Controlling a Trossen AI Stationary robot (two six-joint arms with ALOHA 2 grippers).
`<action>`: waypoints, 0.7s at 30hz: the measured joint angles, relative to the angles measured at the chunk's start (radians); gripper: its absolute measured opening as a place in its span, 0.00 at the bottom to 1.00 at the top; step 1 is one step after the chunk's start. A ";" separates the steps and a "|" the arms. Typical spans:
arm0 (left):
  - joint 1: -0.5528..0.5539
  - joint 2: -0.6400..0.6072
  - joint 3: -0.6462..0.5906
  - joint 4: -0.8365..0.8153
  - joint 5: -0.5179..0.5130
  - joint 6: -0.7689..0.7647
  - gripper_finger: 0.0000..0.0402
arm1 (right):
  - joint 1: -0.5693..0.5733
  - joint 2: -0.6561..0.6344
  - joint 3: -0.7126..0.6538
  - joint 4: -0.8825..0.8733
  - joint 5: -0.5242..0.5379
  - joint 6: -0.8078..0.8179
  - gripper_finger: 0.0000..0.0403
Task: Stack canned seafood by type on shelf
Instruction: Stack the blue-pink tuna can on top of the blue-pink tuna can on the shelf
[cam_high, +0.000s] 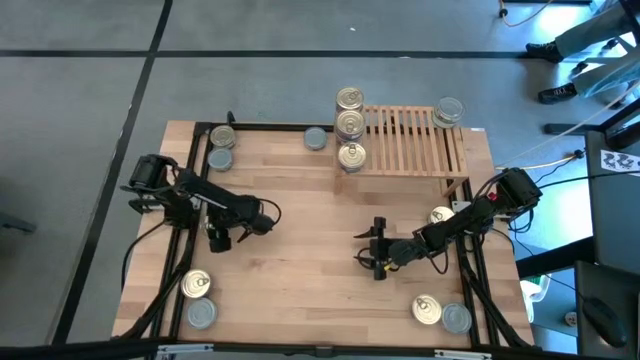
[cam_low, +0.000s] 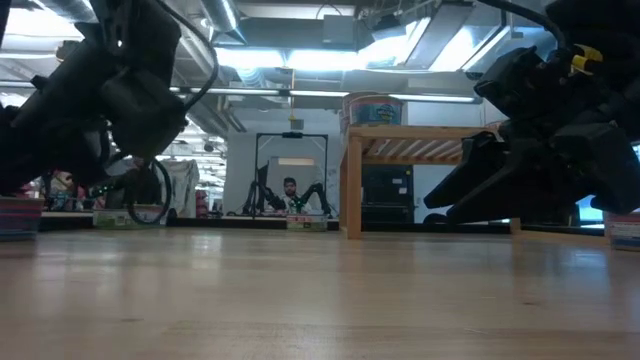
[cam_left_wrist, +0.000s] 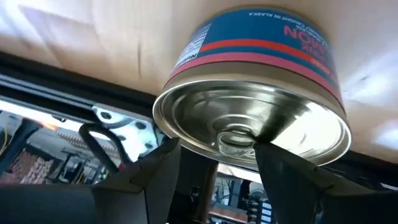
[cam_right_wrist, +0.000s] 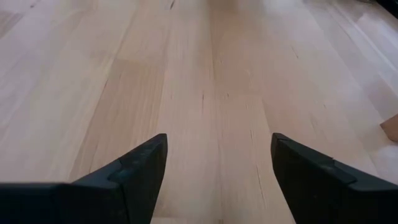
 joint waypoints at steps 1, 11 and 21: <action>-0.002 0.000 0.010 0.002 0.004 0.001 0.53 | 0.000 0.000 0.000 0.000 0.000 0.000 0.70; -0.027 0.000 0.135 0.057 -0.001 -0.041 0.53 | 0.000 0.000 0.000 -0.008 0.000 0.000 0.70; -0.044 -0.006 0.209 0.302 -0.005 -0.132 0.53 | 0.000 0.000 0.000 -0.005 0.000 -0.007 0.70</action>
